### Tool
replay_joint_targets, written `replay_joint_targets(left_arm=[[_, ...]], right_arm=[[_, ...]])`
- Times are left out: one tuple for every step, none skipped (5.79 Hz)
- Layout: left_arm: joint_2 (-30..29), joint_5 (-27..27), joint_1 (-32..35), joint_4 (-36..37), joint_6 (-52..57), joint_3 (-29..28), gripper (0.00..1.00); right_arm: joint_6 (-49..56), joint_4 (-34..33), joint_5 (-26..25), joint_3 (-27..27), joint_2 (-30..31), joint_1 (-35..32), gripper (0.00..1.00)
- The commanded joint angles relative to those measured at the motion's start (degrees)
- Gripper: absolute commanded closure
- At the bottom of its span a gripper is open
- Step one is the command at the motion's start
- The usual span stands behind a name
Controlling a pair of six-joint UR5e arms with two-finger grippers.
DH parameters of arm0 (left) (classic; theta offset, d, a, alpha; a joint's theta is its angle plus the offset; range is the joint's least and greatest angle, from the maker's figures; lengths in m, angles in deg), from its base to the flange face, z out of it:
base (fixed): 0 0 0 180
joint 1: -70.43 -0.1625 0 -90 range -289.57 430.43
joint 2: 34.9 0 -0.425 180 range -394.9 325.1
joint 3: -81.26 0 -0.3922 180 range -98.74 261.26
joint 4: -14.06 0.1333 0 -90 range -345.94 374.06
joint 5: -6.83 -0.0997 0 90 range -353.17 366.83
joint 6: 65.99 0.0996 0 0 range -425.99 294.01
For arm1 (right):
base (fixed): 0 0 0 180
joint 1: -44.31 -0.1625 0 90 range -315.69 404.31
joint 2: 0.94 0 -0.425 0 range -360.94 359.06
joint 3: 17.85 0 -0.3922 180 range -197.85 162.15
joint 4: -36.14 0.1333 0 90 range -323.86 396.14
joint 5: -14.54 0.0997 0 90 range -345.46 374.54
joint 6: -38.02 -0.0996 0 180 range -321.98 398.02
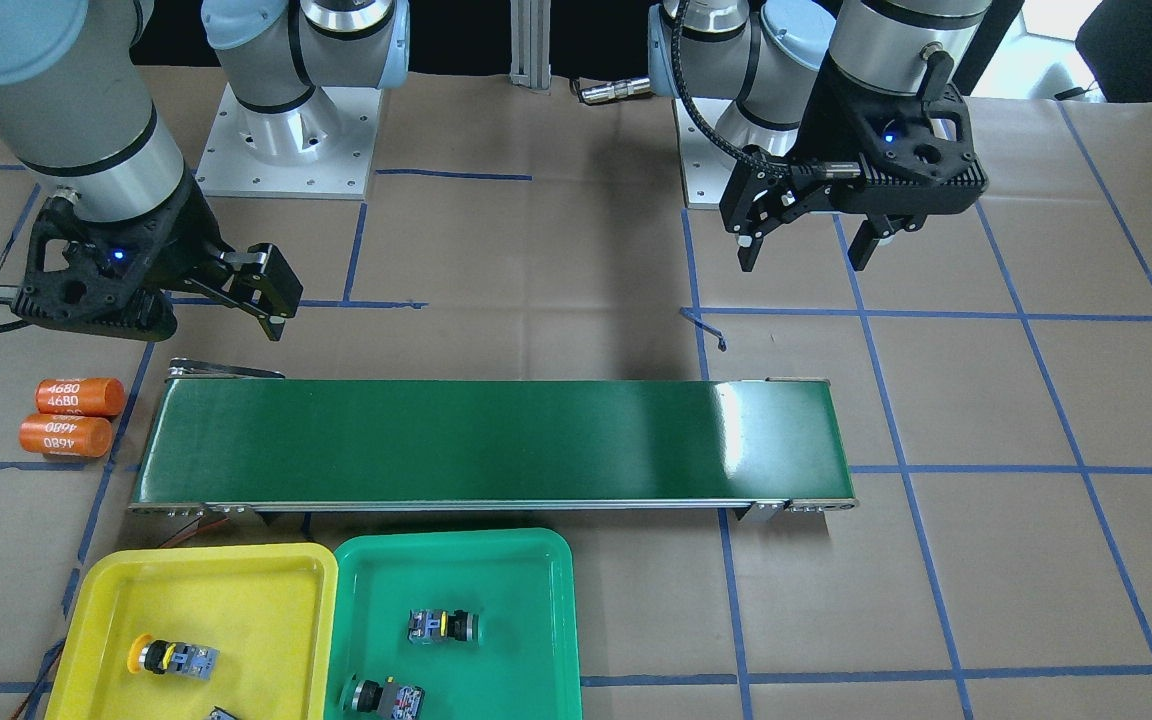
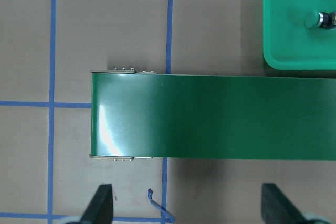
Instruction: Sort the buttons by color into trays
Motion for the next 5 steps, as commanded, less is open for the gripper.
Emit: replay_joint_targets(left_arm=[[0.11,-0.26,0.12,-1.54,1.31,0.09,0.01],[-0.15,-0.26,0.21,-1.28,0.96,0.09,0.01],[-0.33,0.00,0.21,-0.84,0.69,0.09,0.01],[-0.24,0.01,0.21,-0.84,0.69,0.09,0.01],[-0.07,0.01,0.21,-0.84,0.69,0.09,0.01]], right_arm=[[-0.08,-0.42,0.07,-0.79,1.50,0.24,0.00],[-0.17,-0.33,2.08,-0.44,1.50,0.15,0.00],[-0.25,-0.15,2.10,-0.52,1.50,0.15,0.00],[-0.26,-0.15,1.92,-0.52,1.50,0.15,0.00],[-0.26,-0.15,1.83,-0.52,1.50,0.15,0.00]])
